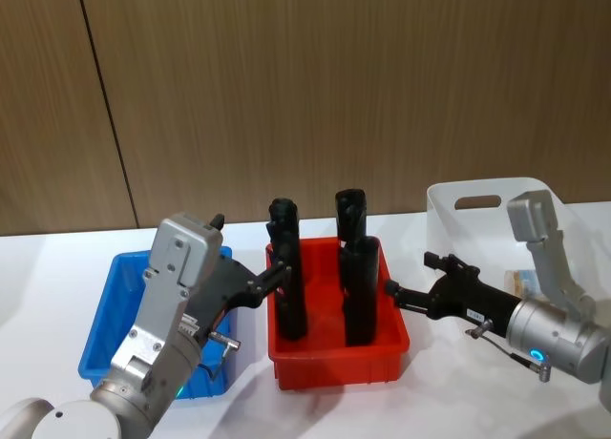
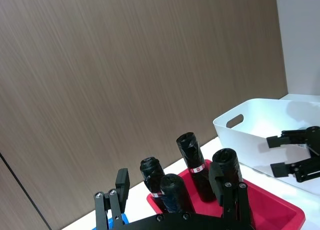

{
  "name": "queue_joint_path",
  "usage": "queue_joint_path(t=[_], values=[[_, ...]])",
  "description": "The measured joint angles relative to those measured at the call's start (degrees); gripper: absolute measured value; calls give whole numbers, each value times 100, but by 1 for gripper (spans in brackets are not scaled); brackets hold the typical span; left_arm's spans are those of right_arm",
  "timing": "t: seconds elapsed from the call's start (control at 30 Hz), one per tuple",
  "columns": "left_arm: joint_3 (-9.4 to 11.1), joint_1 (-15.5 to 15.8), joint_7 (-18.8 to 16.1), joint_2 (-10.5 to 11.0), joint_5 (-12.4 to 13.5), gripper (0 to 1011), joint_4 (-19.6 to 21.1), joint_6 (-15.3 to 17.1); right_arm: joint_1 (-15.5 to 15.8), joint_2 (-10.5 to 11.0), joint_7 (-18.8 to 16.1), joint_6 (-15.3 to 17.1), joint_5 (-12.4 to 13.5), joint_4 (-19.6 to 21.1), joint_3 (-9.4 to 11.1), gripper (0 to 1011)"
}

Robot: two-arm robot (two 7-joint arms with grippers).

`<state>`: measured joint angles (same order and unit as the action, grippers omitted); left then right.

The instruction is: Pick the cotton swabs from the blue box and place them into the white box.

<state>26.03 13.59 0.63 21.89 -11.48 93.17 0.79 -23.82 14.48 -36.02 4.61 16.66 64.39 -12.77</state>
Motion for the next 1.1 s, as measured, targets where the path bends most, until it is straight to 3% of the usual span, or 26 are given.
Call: queue_joint_path(t=[0.5,1.1], values=[[0,0,0,0,0,1004,0,0,-836,-274,-540,-391,-205,-1467,-166,1001],[0,0,0,0,0,1004,0,0,-1699,-584,-769,-817,-348,-2922,-338,1001]])
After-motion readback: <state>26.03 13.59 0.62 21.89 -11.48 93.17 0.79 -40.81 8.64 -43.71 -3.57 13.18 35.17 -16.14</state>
